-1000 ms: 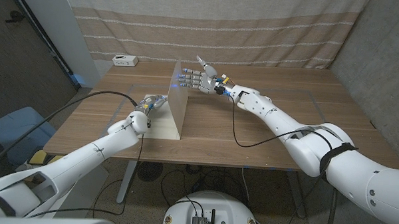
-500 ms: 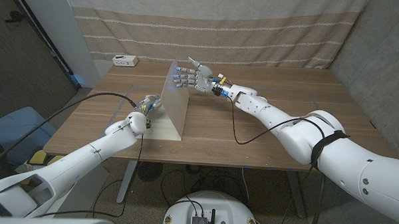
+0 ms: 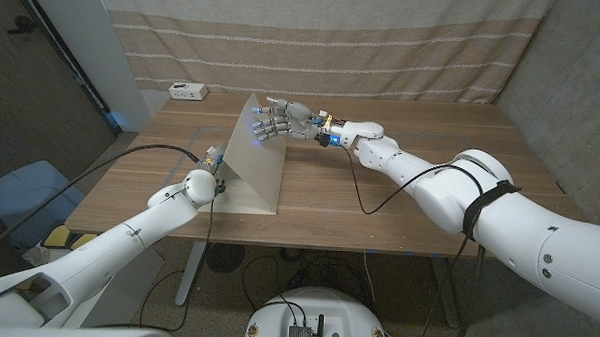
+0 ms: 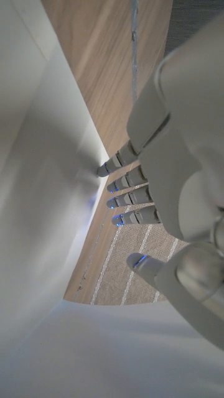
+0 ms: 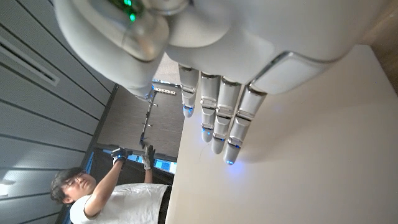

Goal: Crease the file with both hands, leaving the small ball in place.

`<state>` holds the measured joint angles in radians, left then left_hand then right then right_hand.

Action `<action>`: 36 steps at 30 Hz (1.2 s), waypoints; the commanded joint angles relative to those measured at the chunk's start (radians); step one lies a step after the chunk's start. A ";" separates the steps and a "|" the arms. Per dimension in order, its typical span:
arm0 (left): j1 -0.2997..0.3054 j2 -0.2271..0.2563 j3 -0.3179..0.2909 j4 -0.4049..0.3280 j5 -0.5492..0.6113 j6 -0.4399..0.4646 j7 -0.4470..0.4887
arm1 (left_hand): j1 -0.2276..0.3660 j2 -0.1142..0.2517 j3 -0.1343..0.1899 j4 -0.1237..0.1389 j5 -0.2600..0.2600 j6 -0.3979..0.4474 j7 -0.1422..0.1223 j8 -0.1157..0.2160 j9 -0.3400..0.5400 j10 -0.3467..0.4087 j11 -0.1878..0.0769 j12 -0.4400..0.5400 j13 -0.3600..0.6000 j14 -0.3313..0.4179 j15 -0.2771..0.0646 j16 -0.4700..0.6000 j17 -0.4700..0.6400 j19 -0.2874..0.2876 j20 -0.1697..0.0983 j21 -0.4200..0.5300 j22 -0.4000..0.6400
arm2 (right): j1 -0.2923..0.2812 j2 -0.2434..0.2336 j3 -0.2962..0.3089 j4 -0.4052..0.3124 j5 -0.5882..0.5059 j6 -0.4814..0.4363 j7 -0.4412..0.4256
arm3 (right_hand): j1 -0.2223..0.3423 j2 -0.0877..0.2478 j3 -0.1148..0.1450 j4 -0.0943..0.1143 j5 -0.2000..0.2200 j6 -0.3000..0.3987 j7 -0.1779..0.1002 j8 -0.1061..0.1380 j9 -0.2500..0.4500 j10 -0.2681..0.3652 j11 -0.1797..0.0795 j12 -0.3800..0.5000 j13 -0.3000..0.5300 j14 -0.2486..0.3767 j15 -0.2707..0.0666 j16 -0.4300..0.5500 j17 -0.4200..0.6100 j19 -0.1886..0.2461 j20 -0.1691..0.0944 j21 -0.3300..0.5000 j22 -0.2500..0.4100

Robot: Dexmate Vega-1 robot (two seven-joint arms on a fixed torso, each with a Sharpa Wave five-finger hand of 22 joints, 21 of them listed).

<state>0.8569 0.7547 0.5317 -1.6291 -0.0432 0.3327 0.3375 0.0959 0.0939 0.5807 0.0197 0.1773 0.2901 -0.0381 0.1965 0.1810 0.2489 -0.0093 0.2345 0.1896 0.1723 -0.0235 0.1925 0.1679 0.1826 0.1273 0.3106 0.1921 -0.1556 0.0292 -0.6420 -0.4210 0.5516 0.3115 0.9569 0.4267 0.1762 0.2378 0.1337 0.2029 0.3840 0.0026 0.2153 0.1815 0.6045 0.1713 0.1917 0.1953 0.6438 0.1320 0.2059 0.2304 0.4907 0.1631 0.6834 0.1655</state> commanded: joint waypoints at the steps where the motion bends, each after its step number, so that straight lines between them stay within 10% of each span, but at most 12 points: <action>1: 0.119 0.004 -0.140 -0.053 -0.124 -0.193 0.072 | 0.006 0.009 0.015 -0.005 0.001 0.059 0.023 0.014 0.000 0.067 0.013 0.018 0.001 0.067 0.006 0.010 0.001 0.053 0.016 0.012 0.000 | -0.028 -0.093 -0.110 -0.202 -0.171 0.074 -0.089 | -0.011 -0.004 0.011 0.002 -0.003 0.034 0.003 0.012 0.000 -0.005 -0.009 0.000 0.003 -0.016 -0.002 -0.005 0.003 -0.012 0.000 -0.011 0.005; 7: 0.208 0.021 -0.215 -0.151 -0.135 -0.188 0.159 | 0.014 0.015 0.025 -0.010 0.001 0.091 0.038 0.016 0.000 0.100 0.018 0.022 0.001 0.111 0.013 0.013 0.001 0.085 0.027 0.020 0.000 | -0.039 -0.131 -0.147 -0.293 -0.212 0.027 -0.144 | -0.019 -0.008 0.012 0.003 -0.004 0.054 0.014 0.012 0.000 0.010 -0.015 0.008 0.003 -0.020 -0.005 -0.002 0.004 -0.015 -0.001 -0.020 0.005; 18: 0.372 -0.007 -0.325 -0.283 0.003 -0.153 0.443 | 0.036 0.041 0.059 -0.020 0.002 0.115 0.052 0.010 0.002 0.127 0.028 0.014 0.002 0.176 0.048 0.017 0.006 0.057 0.047 0.001 0.001 | -0.003 -0.104 -0.192 -0.226 -0.252 0.034 -0.164 | -0.024 -0.006 0.025 -0.001 -0.004 0.080 0.035 0.008 0.000 0.052 -0.012 0.024 0.003 -0.012 -0.009 0.008 0.002 -0.009 -0.013 -0.033 0.005; 27: 0.407 -0.044 -0.335 -0.267 0.300 -0.159 0.692 | 0.056 0.048 0.103 -0.029 0.012 0.262 0.066 0.039 0.005 0.264 0.014 0.040 0.006 0.294 0.026 0.028 0.009 0.109 0.042 0.020 0.010 | 0.013 -0.088 -0.224 -0.213 -0.296 0.044 -0.203 | 0.037 -0.009 0.070 -0.060 -0.004 0.083 0.039 -0.004 -0.001 0.061 -0.008 0.023 0.002 -0.012 -0.007 0.009 -0.009 -0.002 -0.020 -0.048 0.005; 36: 0.413 -0.016 -0.345 -0.269 0.360 -0.127 0.620 | 0.098 0.041 0.146 -0.080 0.026 0.386 0.073 0.055 0.006 0.343 0.000 0.044 0.006 0.376 -0.005 0.028 0.005 0.157 0.021 0.041 0.015 | 0.001 -0.088 -0.221 -0.223 -0.294 0.044 -0.225 | 0.057 -0.017 0.086 -0.082 -0.008 0.090 0.042 -0.007 -0.001 0.061 -0.006 0.021 0.002 -0.023 -0.005 0.005 -0.014 -0.005 -0.023 -0.059 0.005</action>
<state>1.2423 0.7304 0.2072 -1.8902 0.1807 0.1783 0.9213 0.1772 0.1340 0.7168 -0.0492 0.1966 0.6569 0.0348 0.2443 0.1841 0.5786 -0.0098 0.2741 0.1934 0.5358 -0.0236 0.2152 0.1720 0.3310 0.1518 0.3446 0.2029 -0.1503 -0.0611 -0.8532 -0.6383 0.2747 0.3544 0.7652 0.4742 0.1609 0.3193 0.0583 0.1953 0.4628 0.0464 0.2089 0.1818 0.6557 0.1644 0.2079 0.1954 0.6265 0.1247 0.2109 0.2135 0.4859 0.1463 0.6308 0.1652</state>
